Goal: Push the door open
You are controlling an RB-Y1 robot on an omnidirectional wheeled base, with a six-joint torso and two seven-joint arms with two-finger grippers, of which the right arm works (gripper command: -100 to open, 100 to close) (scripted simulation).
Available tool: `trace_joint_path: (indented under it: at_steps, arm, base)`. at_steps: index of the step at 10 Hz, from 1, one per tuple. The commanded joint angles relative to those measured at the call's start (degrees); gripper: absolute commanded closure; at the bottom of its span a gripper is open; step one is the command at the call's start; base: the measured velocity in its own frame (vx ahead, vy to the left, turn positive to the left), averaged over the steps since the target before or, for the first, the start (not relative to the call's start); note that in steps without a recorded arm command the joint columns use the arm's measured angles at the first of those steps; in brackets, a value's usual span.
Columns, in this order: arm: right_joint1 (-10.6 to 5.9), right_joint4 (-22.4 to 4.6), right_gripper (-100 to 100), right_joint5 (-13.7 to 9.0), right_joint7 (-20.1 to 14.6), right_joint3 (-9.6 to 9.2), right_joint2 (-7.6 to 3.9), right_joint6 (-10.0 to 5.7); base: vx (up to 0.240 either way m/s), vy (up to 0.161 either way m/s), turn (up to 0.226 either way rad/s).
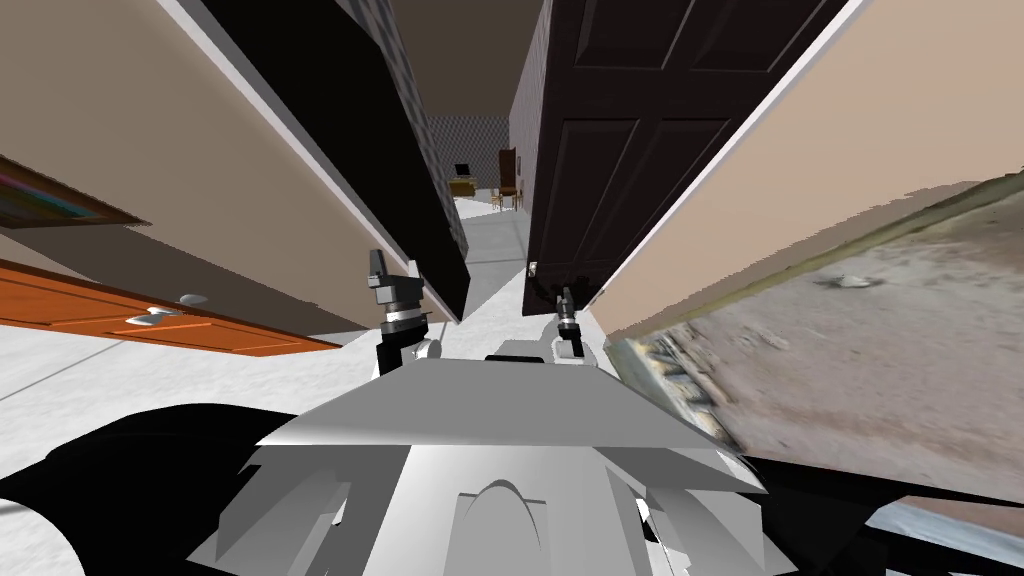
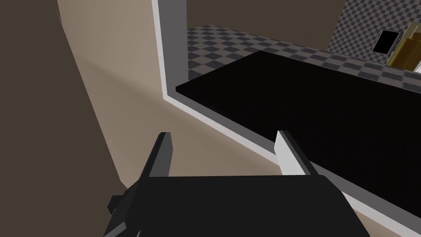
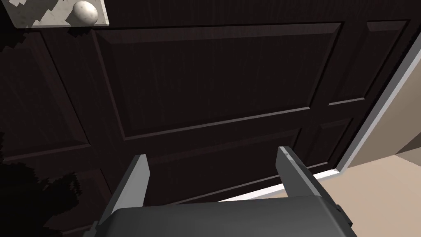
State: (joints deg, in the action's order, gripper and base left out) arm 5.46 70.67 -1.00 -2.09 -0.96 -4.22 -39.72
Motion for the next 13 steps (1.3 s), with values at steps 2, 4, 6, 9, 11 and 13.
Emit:
trace_joint_path:
  at_steps: [2, 4, 6, 9, 11, 13]
  arm:
    - [-1.67, -4.28, -100, 0.17, 0.26, -0.16, 0.35, -0.46]
    - [-2.69, -7.21, -100, 0.31, 0.43, -0.32, 0.62, -0.86]
    - [-3.65, -9.99, -100, 0.43, 0.59, -0.47, 0.94, -1.24]
    - [-4.62, -12.78, -100, 0.56, 0.74, -0.62, 1.25, -1.62]
    - [-5.45, -15.17, -100, 0.67, 0.88, -0.75, 1.60, -1.94]
    - [-6.28, -17.56, -100, 0.78, 1.02, -0.88, 1.95, -2.27]
  base:
    - [0.102, -0.009, 0.047]
    - [0.101, 0.001, 0.034]
    - [0.094, -0.016, 0.040]
    - [0.085, -0.015, 0.028]
    - [0.065, -0.005, 0.024]
    - [0.090, -0.010, 0.028]
